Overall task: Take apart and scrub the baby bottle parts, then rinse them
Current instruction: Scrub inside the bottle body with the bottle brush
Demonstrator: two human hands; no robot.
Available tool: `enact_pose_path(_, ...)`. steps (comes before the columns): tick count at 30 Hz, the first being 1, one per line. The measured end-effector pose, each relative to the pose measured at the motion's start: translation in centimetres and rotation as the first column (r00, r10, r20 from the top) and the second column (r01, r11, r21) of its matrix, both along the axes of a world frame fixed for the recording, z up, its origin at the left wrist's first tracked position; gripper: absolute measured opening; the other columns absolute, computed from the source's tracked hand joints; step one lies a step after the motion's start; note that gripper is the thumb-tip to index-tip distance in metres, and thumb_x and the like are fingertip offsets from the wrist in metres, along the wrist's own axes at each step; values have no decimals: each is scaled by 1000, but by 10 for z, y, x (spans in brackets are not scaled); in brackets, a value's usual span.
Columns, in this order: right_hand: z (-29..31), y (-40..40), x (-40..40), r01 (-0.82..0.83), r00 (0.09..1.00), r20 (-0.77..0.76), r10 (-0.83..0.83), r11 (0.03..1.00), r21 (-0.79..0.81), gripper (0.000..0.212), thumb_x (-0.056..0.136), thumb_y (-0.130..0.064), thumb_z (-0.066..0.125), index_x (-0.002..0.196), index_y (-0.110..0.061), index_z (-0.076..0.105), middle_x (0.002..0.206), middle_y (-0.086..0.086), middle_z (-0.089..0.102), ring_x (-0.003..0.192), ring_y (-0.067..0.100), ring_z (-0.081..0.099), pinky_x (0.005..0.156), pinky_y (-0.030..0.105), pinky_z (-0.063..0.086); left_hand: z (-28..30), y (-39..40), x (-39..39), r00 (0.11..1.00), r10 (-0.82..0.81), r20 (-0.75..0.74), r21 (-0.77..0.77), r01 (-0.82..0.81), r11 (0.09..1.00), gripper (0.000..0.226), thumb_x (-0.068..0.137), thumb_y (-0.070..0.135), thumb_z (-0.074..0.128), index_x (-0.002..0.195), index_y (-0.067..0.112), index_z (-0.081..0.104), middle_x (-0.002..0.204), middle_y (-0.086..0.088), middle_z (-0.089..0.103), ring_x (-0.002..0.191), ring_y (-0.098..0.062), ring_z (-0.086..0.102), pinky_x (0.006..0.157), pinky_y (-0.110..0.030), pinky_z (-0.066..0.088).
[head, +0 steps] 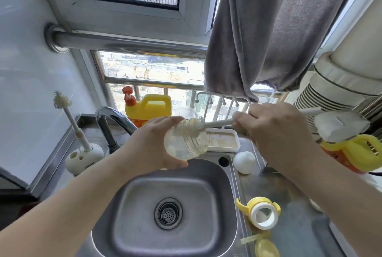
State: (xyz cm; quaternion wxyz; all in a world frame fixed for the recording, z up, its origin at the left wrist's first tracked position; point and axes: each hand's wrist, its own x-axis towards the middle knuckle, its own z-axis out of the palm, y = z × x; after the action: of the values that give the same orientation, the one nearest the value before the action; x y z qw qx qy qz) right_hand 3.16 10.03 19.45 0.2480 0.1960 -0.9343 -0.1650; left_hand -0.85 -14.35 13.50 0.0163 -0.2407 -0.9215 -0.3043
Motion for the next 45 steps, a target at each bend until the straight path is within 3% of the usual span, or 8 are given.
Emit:
enact_pose_path(4,-2,-3,11,442,629,768,-124,869,-221,31,96,-47,42,93,-28,66,64,-7,53,57,10,50,49,23,32,-17,-3,3,951,-62,-304,-142,19,990,95,46,44,90,130,20,52,121,2,62,109,-23,56,74,-45,58)
enact_pose_path(8,9,4,14,655,285,956,66,715,-245,36,94,-49,43,83,-27,70,46,-9,44,38,6,34,42,18,29,-24,-3,4,919,-66,-390,-92,32,995,93,46,51,85,125,19,49,116,-2,65,105,-17,51,64,-40,58)
enact_pose_path(12,8,2,8,518,541,833,-112,825,-225,30,94,-49,44,87,-32,67,55,-12,54,49,2,46,46,17,32,-20,-1,3,928,-75,-365,-107,38,994,94,46,47,89,128,20,52,120,-1,63,110,-22,55,73,-42,57)
enact_pose_path(17,-5,-3,4,116,986,139,-95,982,-147,17,88,-40,62,77,-28,67,60,-5,54,51,19,50,50,24,28,-16,4,8,993,-17,-118,-24,15,1000,98,55,47,85,140,26,41,135,11,48,126,-12,40,101,-28,36)
enact_pose_path(20,-7,-6,5,247,922,365,-132,925,-289,23,94,-45,47,88,-32,66,72,-7,59,63,16,50,52,26,29,-13,-1,7,981,27,-192,-7,-29,1000,94,48,55,76,133,22,51,125,4,58,111,-17,51,89,-35,47)
enact_pose_path(28,-1,-4,12,687,253,942,221,644,-336,39,97,-45,42,84,-20,70,48,-3,42,40,11,33,40,20,31,-17,-10,4,938,-15,-345,-78,-13,997,92,46,50,87,126,19,54,117,-4,64,106,-22,53,69,-42,56)
enact_pose_path(36,1,-21,15,391,790,552,-265,913,-121,37,97,-51,32,98,-28,60,78,-5,57,73,17,53,59,27,34,-22,-1,12,954,-30,-297,-86,5,996,88,54,64,65,128,18,51,116,-2,64,104,-19,52,72,-40,55)
enact_pose_path(45,-7,-19,18,387,732,672,-108,878,-280,32,94,-51,40,88,-30,63,55,-5,45,51,7,40,49,24,28,-32,9,30,993,-114,2,-10,114,993,58,93,53,30,136,46,-9,134,27,1,130,9,-5,118,-25,3)
